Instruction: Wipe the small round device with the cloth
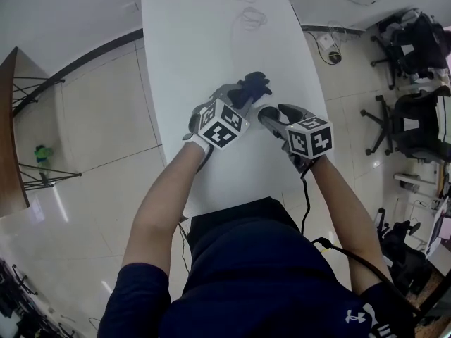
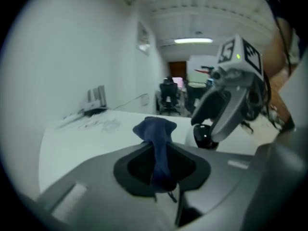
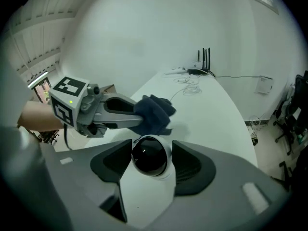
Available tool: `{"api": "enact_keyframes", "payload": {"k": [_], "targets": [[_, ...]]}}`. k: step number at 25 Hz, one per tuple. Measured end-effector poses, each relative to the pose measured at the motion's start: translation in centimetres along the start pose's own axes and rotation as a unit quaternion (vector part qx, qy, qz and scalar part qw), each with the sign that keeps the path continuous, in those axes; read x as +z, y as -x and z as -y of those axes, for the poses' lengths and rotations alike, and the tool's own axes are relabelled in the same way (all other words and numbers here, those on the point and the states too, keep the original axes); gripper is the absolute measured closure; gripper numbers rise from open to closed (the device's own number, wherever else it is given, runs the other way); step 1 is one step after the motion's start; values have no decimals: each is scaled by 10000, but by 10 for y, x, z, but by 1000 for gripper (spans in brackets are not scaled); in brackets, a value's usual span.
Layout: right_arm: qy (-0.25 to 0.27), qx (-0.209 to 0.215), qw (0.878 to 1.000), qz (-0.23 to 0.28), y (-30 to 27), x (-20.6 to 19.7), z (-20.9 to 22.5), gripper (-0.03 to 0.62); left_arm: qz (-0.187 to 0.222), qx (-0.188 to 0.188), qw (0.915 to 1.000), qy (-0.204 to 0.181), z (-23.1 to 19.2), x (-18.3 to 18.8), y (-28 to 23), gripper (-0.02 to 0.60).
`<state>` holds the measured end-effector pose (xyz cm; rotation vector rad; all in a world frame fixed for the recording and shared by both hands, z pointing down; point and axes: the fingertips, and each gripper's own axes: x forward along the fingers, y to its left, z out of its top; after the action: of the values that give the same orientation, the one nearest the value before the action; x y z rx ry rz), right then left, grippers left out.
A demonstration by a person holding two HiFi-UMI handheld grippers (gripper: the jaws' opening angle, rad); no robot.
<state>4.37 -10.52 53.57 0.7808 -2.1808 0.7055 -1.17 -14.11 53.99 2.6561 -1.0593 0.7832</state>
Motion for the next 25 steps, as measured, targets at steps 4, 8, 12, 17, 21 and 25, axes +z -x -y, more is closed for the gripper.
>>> {"api": "enact_keyframes", "payload": {"k": [4,8,12,17,21,25], "targets": [[34,105,9999,-114,-2,0,-1,326,-380,-1093,9840,-1355,15,-5,-24,518],[43,117,9999,-58,-3,-2,-2,326,-513,-942,9937,-328,13,-31,-12,518],[41,101,9999,25,-1,-4,-2,324,-643,-479,9910,1068,42,-55,16,518],[30,103,9999,28,-2,-4,-1,322,-595,-309,9735,2186,100,-60,36,517],[-33,160,9999,34,-2,-5,0,321,-330,-702,9832,1651,145,-34,42,517],[-58,189,9998,32,-3,-5,0,319,-438,-521,9750,2117,117,-42,44,517]]}}
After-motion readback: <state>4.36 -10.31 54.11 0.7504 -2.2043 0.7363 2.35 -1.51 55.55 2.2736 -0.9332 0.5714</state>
